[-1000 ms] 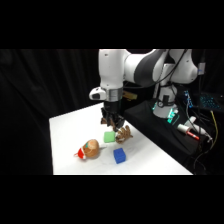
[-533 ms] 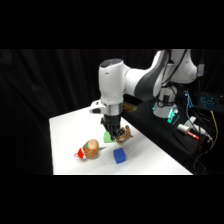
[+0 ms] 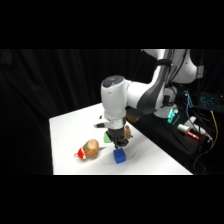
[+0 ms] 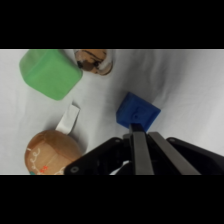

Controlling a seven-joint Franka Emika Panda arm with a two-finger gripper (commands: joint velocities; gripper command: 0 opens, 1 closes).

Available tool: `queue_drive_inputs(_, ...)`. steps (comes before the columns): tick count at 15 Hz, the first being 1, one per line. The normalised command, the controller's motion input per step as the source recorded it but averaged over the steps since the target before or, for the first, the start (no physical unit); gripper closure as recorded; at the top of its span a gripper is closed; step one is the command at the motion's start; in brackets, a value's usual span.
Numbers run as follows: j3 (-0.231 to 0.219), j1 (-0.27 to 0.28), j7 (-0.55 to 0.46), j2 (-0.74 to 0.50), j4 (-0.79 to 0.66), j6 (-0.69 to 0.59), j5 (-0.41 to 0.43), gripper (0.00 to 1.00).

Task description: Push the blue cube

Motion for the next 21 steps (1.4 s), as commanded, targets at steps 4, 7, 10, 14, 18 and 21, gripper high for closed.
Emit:
queue_drive_inputs(4,0.082,-0.022,0.0,0.16,0.04,0.21,0.062,0.97)
queue_drive_inputs(7,0.069,-0.031,-0.02,0.18,0.05,0.24,0.075,0.97)
queue_drive_inputs(10,0.053,-0.041,-0.04,0.13,0.04,0.18,0.06,0.98)
queue_drive_inputs(14,-0.018,0.053,0.07,-0.18,-0.12,-0.07,-0.068,0.97)
queue_drive_inputs(18,-0.057,0.114,0.19,-0.48,-0.16,-0.38,-0.148,0.97)
queue_drive_inputs(21,-0.03,0.051,0.17,-0.45,-0.04,-0.41,-0.118,0.97)
